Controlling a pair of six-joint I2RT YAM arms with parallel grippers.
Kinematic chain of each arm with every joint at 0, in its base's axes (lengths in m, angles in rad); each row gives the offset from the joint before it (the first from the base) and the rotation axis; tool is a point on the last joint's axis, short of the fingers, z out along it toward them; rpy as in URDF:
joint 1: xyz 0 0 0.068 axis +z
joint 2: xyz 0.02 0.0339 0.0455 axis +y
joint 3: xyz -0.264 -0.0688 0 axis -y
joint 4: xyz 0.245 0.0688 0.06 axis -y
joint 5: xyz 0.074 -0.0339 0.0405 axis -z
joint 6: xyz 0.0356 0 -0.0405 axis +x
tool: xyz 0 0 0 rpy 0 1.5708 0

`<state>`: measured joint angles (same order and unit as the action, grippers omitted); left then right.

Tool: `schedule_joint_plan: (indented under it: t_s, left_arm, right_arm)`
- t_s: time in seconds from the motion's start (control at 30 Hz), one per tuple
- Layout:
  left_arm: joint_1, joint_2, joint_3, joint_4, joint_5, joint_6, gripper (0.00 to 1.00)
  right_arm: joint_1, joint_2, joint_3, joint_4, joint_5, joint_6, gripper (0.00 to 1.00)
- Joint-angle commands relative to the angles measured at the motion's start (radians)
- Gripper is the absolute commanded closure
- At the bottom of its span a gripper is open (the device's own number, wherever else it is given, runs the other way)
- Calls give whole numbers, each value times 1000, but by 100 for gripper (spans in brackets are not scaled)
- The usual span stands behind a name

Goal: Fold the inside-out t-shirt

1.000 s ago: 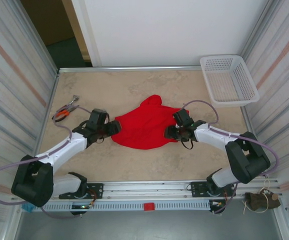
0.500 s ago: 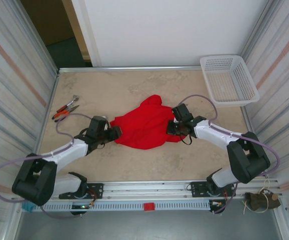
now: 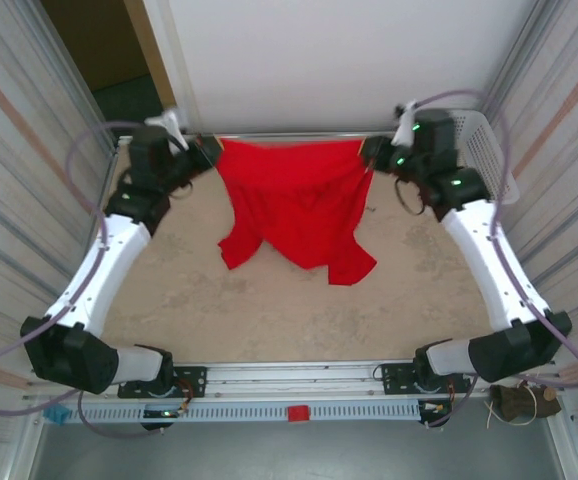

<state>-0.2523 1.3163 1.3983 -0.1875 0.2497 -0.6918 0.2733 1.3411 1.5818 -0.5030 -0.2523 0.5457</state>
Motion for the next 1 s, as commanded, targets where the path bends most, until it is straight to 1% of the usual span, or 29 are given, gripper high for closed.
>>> schedule_joint_plan:
  t_s: [0.0, 0.1, 0.2, 0.4, 0.57, 0.63, 0.73, 0.8, 0.87, 0.97]
  left_arm:
    - [7, -22, 187, -71, 52, -31, 100]
    - [7, -31, 285, -63, 70, -69, 100]
    - [4, -77, 301, -30, 78, -114, 100]
    - [-29, -187, 288, -20, 41, -128, 100]
    - [-43, -201, 259, -59, -3, -124, 100]
    - [-37, -174, 235, -79, -37, -113, 100]
    - [3, -105, 212, -74, -17, -114, 100]
    - [39, -29, 228, -72, 6, -110, 100]
    - [71, 68, 270, -45, 56, -90, 100]
    - [116, 246, 416, -42, 135, -74, 100]
  right_arm:
    - [-31, -54, 161, -16, -95, 29, 100]
    - [-53, -82, 251, 0, -122, 59, 100]
    - [-65, -127, 283, 19, -131, 78, 100]
    - [-68, -217, 267, 63, -147, 107, 100]
    - [-68, -199, 225, 73, -158, 108, 100]
    - [-69, -164, 185, 78, -148, 102, 100]
    - [-86, -83, 159, 86, -152, 99, 100]
    - [-114, -2, 170, 90, -169, 98, 100]
    - [-145, 83, 198, 97, -183, 100, 100]
    - [-186, 245, 315, 107, -228, 109, 100]
